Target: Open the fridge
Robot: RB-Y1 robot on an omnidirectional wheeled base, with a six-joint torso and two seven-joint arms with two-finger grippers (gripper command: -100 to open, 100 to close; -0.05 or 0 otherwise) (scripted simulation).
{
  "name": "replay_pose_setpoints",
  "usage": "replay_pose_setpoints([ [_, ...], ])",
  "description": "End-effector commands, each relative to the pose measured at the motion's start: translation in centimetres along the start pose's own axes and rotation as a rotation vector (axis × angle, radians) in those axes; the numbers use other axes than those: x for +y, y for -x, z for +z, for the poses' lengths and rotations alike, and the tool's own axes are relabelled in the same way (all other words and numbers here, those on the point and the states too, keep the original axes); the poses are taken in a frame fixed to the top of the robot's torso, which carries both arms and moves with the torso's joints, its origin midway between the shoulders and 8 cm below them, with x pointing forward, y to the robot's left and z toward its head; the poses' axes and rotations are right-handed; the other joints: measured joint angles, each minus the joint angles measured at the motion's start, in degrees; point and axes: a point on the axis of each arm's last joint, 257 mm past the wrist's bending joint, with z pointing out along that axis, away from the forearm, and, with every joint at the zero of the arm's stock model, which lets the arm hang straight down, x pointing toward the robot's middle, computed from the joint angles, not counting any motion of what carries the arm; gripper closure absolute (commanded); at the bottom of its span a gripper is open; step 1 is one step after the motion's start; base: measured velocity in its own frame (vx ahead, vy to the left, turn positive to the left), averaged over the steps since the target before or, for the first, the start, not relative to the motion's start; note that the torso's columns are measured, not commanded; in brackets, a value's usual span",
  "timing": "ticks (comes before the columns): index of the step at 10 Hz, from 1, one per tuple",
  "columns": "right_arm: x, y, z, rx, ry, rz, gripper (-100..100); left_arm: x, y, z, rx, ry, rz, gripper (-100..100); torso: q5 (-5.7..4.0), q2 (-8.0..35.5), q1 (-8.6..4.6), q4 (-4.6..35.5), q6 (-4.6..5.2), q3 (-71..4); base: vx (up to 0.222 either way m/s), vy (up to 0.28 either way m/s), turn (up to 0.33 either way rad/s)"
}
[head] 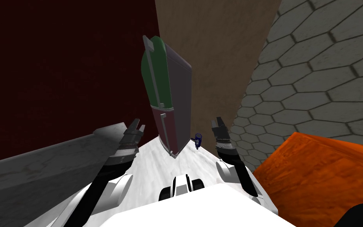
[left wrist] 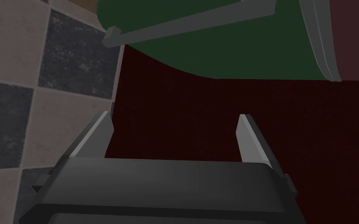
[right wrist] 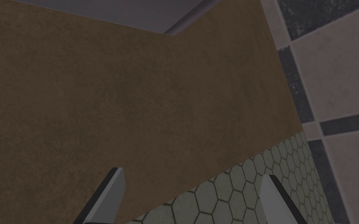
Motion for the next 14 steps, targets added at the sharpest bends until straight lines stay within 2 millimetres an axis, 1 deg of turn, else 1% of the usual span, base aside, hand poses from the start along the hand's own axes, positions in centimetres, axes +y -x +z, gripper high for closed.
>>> replay_pose_setpoints([
  [1, 0.0, 0.0, 0.0, 0.000, 0.000, 0.000, 0, 0.5, 0.2, 0.8, 0.000, 0.032, 0.001, -100, 0.00, 0.06, -0.01, 0.01, 0.00, 0.04, 0.052, -0.015, -0.008],
  [4, 0.0, 0.0, 0.0, 0.000, 0.000, 0.000, 0, 1.1, 0.4, 1.3, -0.001, 0.065, 0.003, -100, -0.02, 0.03, -0.06, 0.01, 0.00, 0.02, 0.045, -0.018, -0.007],
  [5, 0.0, 0.0, 0.0, 0.000, 0.000, 0.000, 0, 1.1, 0.6, 1.8, -0.001, 0.075, 0.004, -100, -0.01, 0.03, -0.04, 0.00, 0.00, 0.02, 0.059, -0.030, -0.009],
  [6, 0.0, 0.0, 0.0, 0.000, 0.000, 0.000, 0, 1.5, 0.6, 1.8, -0.001, 0.088, 0.004, -100, -0.02, -0.02, -0.08, 0.00, 0.00, -0.01, 0.049, -0.026, -0.005],
  [7, 0.0, 0.0, 0.0, 0.000, 0.000, 0.000, 0, 1.5, 0.8, 2.3, -0.001, 0.097, 0.006, -100, -0.02, 0.02, -0.06, 0.00, 0.00, 0.01, 0.066, -0.023, -0.009],
  [8, 0.0, 0.0, 0.0, 0.000, 0.000, 0.000, 0, 1.9, 0.8, 2.3, -0.001, 0.114, 0.006, -100, -0.01, -0.03, -0.04, 0.00, 0.00, -0.01, 0.056, -0.020, -0.005],
  [9, 0.0, 0.0, 0.0, 0.000, 0.000, 0.000, 0, 1.9, 1.0, 2.8, -0.001, 0.123, 0.009, -100, -0.01, 0.02, -0.02, 0.00, 0.00, 0.01, 0.055, -0.030, -0.012],
  [10, 0.0, 0.0, 0.0, 0.000, 0.000, 0.000, 0, 2.4, 1.0, 2.7, -0.001, 0.141, 0.009, -100, -0.02, 0.03, -0.06, 0.01, 0.00, 0.02, 0.049, -0.021, -0.005],
  [13, 0.0, 0.0, 0.0, 0.000, 0.000, 0.000, 0, 3.2, 1.4, 3.6, 0.000, 0.183, 0.016, -100, 0.00, 0.03, -0.01, 0.00, 0.00, 0.01, 0.061, -0.015, -0.009],
  [14, 0.0, 0.0, 0.0, 0.000, 0.000, 0.000, 0, 3.6, 1.4, 3.6, -0.001, 0.200, 0.017, -100, -0.02, 0.00, -0.06, 0.00, 0.00, 0.01, 0.052, -0.027, -0.005],
])
